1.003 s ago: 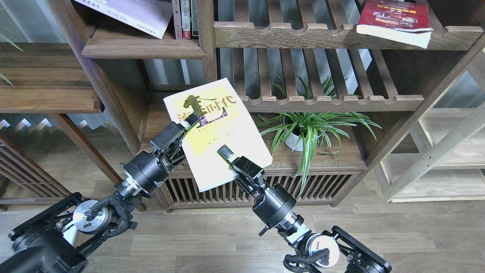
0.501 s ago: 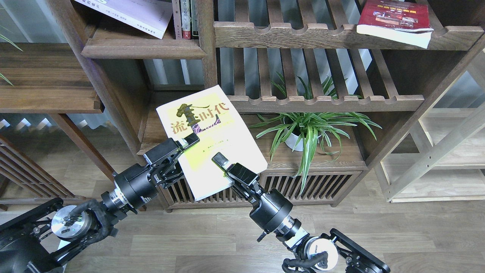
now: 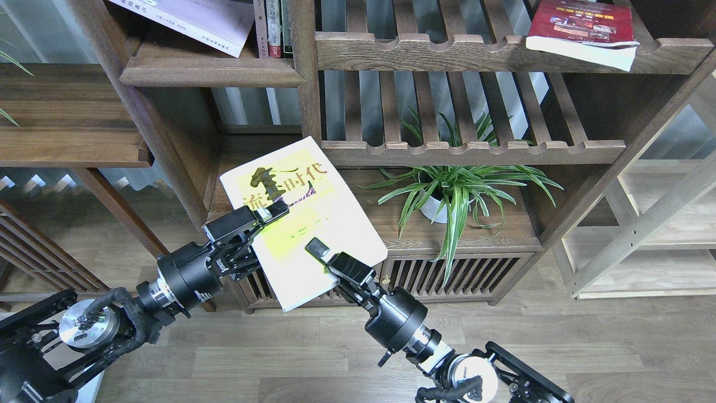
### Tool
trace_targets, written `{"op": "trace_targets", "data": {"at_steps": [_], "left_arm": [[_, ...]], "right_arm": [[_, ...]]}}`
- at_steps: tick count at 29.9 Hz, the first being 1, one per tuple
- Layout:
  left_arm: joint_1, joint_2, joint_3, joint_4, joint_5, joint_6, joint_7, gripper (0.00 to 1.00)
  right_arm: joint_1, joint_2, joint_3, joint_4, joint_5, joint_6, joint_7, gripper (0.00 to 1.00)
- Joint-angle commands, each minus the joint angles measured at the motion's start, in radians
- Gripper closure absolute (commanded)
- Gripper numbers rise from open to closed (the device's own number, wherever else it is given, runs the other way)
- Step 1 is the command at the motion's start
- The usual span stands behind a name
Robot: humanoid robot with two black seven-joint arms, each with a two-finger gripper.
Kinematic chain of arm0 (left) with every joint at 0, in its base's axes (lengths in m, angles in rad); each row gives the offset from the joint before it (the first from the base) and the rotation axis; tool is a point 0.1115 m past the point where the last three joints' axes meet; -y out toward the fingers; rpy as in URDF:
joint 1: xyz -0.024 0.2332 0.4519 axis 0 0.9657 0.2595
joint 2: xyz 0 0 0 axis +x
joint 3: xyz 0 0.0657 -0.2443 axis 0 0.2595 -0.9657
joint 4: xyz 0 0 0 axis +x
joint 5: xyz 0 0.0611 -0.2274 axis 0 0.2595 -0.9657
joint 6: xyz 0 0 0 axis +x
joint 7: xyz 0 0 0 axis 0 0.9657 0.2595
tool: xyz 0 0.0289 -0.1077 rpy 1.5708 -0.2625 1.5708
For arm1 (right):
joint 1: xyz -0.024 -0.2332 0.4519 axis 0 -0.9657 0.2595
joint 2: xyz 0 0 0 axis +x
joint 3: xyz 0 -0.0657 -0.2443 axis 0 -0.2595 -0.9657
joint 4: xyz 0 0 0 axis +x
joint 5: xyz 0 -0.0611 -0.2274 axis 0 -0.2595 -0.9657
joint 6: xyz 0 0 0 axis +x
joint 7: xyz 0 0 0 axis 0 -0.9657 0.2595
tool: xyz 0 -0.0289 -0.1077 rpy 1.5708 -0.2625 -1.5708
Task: Organize books on shelf
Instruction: 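Hold the white book with both grippers and tilt it upright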
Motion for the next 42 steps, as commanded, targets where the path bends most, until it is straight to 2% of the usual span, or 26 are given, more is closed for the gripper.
{"op": "trace_targets", "data": {"at_steps": [1,5,10,16,19,24,29,34,37,39,42], "left_arm": [[-0.008,0.000,0.017,0.003,0.001,0.000,0.001,0.23],[-0.010,0.000,0.046,0.003,0.001,0.000,0.001,0.25],[-0.008,-0.001,0.047,0.011,0.003,0.000,0.005,0.39],[-0.010,-0.004,0.035,0.009,0.001,0.000,0.007,0.42],[-0.008,-0.008,0.031,0.011,0.003,0.000,0.007,0.57],[-0.010,-0.017,0.031,0.011,0.003,0.000,0.007,0.72],[-0.018,-0.017,0.032,0.011,0.001,0.000,0.007,0.93],[-0.027,-0.017,0.040,0.003,0.003,0.000,0.007,0.97],[-0.027,-0.011,0.040,0.001,0.003,0.000,0.007,0.97],[-0.027,-0.008,0.044,0.000,0.003,0.000,0.007,0.97],[-0.027,-0.006,0.047,0.000,0.004,0.000,0.007,0.97]], "right_arm": [[-0.001,0.000,-0.004,0.000,-0.005,0.000,-0.004,0.97],[0.001,0.000,-0.004,0.000,-0.005,0.000,-0.005,0.97],[0.001,0.000,-0.007,0.000,-0.006,0.000,-0.005,0.97],[0.002,0.000,-0.019,0.000,-0.008,0.000,-0.005,0.97],[0.001,0.000,-0.018,0.000,-0.008,0.000,-0.005,0.97],[0.001,0.000,-0.018,0.000,-0.009,0.000,-0.005,0.97],[0.001,0.000,-0.018,0.000,-0.009,0.000,-0.005,0.96],[0.001,0.000,-0.018,0.000,-0.009,0.000,-0.005,0.95],[0.001,0.000,-0.018,0.000,-0.012,0.000,-0.005,0.91],[0.001,0.000,-0.015,-0.003,-0.016,0.000,-0.005,0.84],[0.001,0.000,-0.007,-0.003,-0.028,0.000,-0.004,0.64]]}}
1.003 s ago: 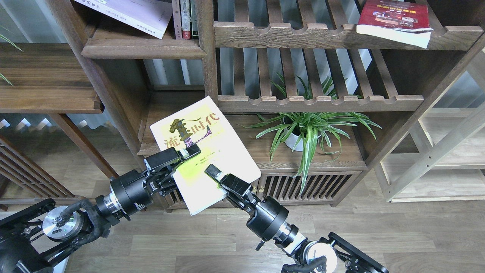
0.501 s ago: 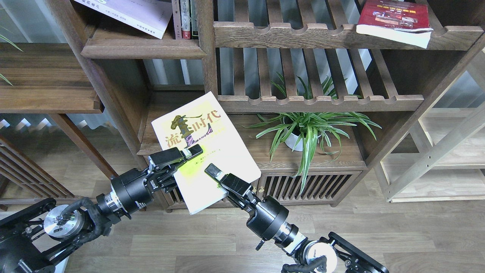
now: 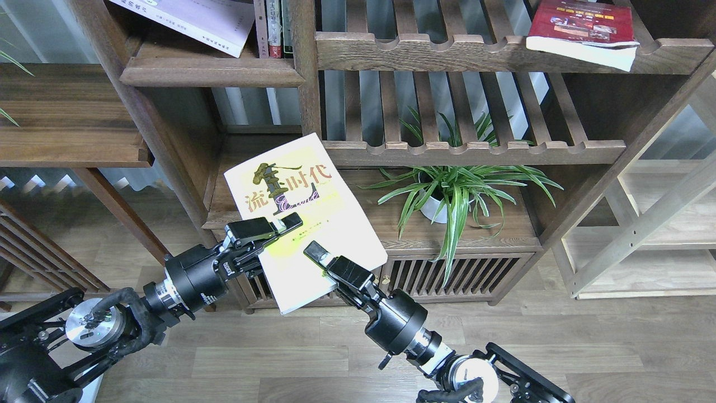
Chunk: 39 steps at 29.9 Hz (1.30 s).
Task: Organize books on shelf
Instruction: 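Hold the white book with both grippers and tilt it upright, then lift the white book with the left gripper up onto the top shelf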
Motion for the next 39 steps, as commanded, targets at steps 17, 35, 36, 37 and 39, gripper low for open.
{"op": "trace_targets", "data": {"at_steps": [17,35,36,37,39], "left_arm": [[0.010,0.031,-0.005,0.007,0.010,0.000,0.001,0.97],[0.019,0.476,-0.097,-0.110,0.020,0.000,-0.016,0.98],[0.019,0.500,-0.113,-0.135,0.020,0.000,-0.016,0.98],[0.019,0.536,-0.133,-0.164,0.025,0.000,-0.018,0.98],[0.019,0.586,-0.169,-0.195,0.045,0.000,-0.019,0.98]], "right_arm": [[0.004,0.000,0.060,-0.003,-0.019,0.000,0.004,0.23],[0.018,0.000,0.307,-0.236,-0.142,0.000,0.004,0.18],[0.015,0.000,0.324,-0.246,-0.165,0.000,0.004,0.17],[0.014,0.000,0.338,-0.256,-0.186,0.000,0.004,0.17],[0.009,0.000,0.342,-0.259,-0.196,0.000,0.004,0.17]]}}
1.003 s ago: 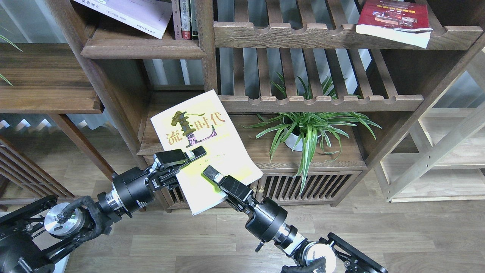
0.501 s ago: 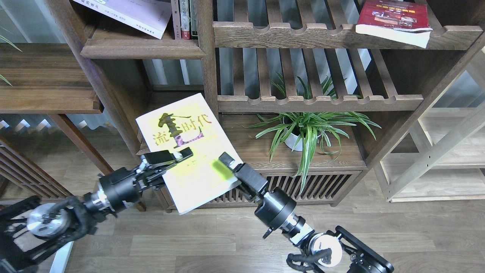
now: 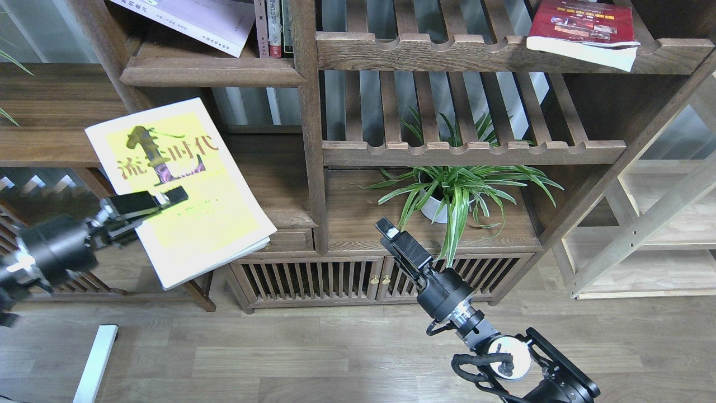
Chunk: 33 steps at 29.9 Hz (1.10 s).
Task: Organize books on shelf
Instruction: 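Lift the white book with the left gripper up onto the top shelf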
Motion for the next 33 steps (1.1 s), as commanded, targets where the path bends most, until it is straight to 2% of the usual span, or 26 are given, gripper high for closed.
{"op": "trace_targets", "data": {"at_steps": [1,4,8,9,14,22,33], "left_arm": [[0.000,0.112,-0.078,-0.065,0.040,0.000,-0.009,0.98],[0.000,0.208,-0.167,-0.076,0.107,0.000,-0.038,0.98],[-0.001,0.275,-0.330,-0.076,0.218,0.000,-0.119,0.98],[-0.003,0.275,-0.370,-0.076,0.238,0.000,-0.125,0.98],[-0.050,0.255,-0.513,-0.076,0.344,0.000,-0.129,0.98],[-0.219,0.157,-0.520,-0.076,0.520,0.000,-0.127,0.98],[-0.279,0.004,-0.536,-0.077,0.674,0.000,-0.139,0.97]], "right_arm": [[-0.008,0.000,0.019,-0.015,-0.037,0.000,0.000,0.17],[-0.008,0.000,0.012,-0.015,-0.040,0.000,0.000,0.17],[-0.008,0.000,0.006,-0.023,-0.041,0.000,0.000,0.17],[-0.008,0.000,0.006,-0.024,-0.041,0.000,0.000,0.17],[-0.007,0.000,-0.014,-0.027,-0.047,0.000,-0.002,0.17],[-0.007,0.000,-0.030,-0.026,-0.053,0.000,-0.002,0.17],[-0.007,0.000,-0.045,-0.021,-0.061,0.000,-0.002,0.17]]}}
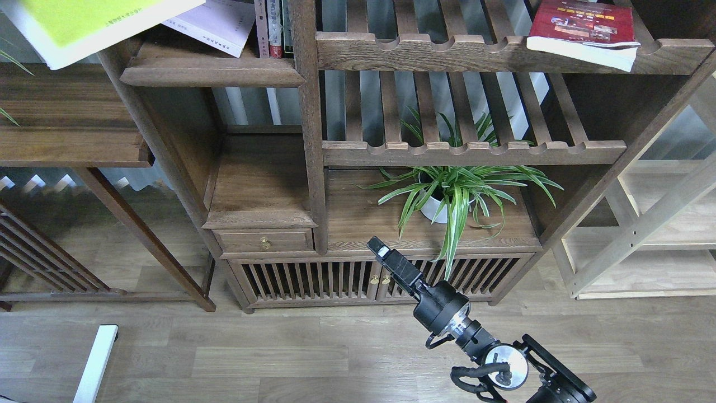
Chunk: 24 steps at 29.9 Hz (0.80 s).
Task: Organize books on shelf
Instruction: 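Lift the white book with the left gripper up onto the top shelf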
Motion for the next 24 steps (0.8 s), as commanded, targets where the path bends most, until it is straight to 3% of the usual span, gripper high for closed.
{"op": "trace_targets", "data": {"at_steps": [1,3,7,15,24], "left_arm": [[-0.004,-0.043,-0.005,-0.001,0.033,0.000,-0.017,0.97],[0.005,-0.045,0.001,-0.001,0.056,0.010,-0.045,0.97],[0.019,-0.046,0.012,0.002,0.071,0.117,-0.117,0.97],[0.032,-0.057,0.030,0.002,0.116,0.231,-0.160,0.97],[0.031,-0.210,0.024,-0.003,0.249,0.409,-0.178,0.96]], "right_arm": [[0.001,0.000,-0.001,0.001,-0.001,0.000,0.000,0.17],[0.001,0.000,-0.001,0.001,-0.001,0.000,0.000,0.17],[0.001,0.000,-0.009,0.001,-0.001,0.000,0.000,0.17],[0.007,0.000,-0.015,0.001,0.001,0.000,0.000,0.17],[0.007,0.000,-0.035,0.004,0.001,0.000,0.000,0.17]]}}
